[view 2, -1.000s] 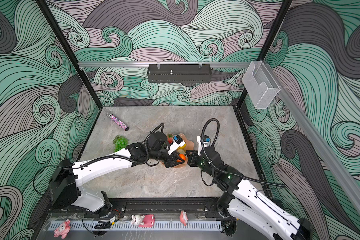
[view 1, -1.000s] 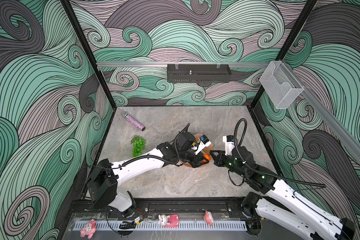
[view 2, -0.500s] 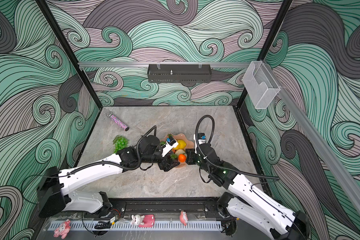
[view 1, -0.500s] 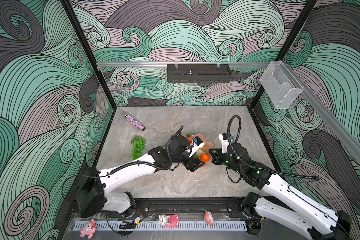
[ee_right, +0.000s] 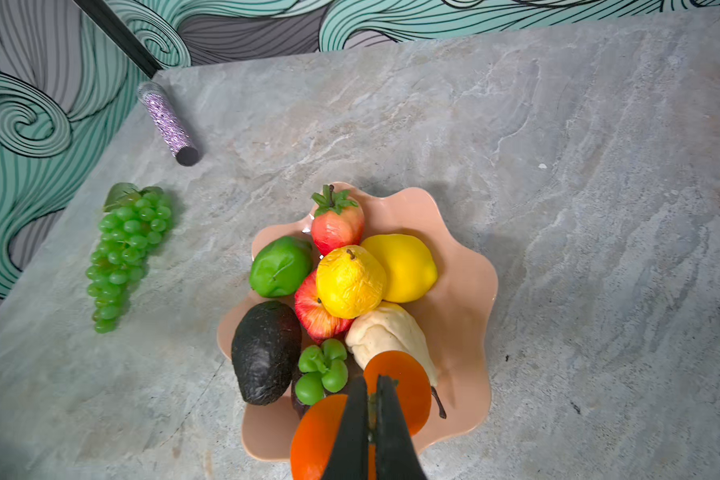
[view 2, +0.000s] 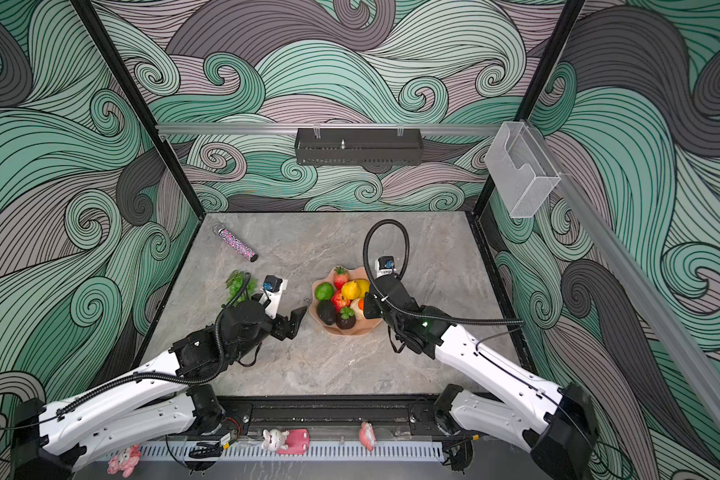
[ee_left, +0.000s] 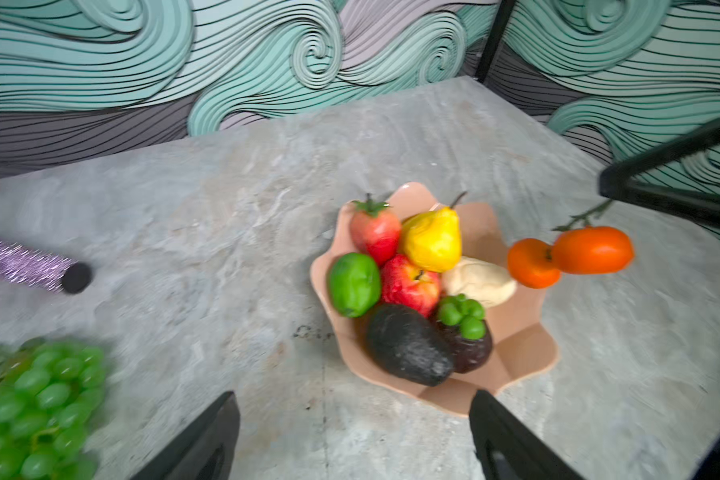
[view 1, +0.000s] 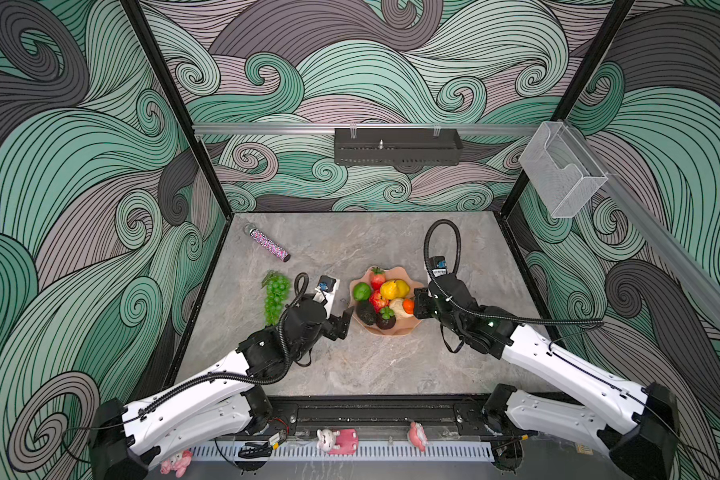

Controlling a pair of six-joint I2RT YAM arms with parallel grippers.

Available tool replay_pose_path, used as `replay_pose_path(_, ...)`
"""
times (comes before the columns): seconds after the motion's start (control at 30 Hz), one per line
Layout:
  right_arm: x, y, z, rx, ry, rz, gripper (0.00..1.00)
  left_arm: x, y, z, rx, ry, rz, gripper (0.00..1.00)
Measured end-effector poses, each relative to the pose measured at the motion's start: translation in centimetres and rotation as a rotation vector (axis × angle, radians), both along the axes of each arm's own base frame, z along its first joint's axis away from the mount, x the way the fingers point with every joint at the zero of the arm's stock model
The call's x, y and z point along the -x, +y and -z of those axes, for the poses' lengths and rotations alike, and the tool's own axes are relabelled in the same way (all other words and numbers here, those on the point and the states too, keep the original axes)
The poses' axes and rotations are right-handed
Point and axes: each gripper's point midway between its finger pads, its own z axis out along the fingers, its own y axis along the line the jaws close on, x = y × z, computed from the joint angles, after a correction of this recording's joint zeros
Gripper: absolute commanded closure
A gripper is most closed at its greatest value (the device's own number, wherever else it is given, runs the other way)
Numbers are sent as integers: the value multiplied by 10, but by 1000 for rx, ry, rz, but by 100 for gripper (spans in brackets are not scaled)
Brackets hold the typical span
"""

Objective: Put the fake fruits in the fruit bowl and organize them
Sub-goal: 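Lower the cherry tomatoes into the bowl and open the right gripper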

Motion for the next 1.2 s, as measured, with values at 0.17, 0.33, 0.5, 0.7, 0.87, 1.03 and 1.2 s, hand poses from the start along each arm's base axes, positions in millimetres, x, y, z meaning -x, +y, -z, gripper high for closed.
replay_pose_path(0.17, -9, 9, 3, 56, -12, 42, 100, -3, 32, 3, 9, -26, -125, 10)
replay_pose_path(0.33, -19, 22, -2, 99, -40, 70, 100, -2, 44, 11, -3, -37, -169, 10)
replay_pose_path(0.5, -26, 37, 2, 150, -40, 85, 100, -1, 51, 26, -38, -26, -187, 10)
replay_pose_path(0.7, -26, 51, 13, 215, -22, 84, 100, 3, 61, 34, -42, -44, -204, 10)
replay_pose_path(0.87, -27, 65, 12, 245, -25, 80, 99, 3, 68, 34, -28, -70, -219, 9)
replay_pose_path(1.03, -29, 78, 14, 273, -22, 70, 91, 3, 71, 32, -15, -83, -226, 9)
replay_pose_path(1.2, -29, 84, 21, 301, -10, 68, 88, 3, 71, 28, 0, -94, -226, 9)
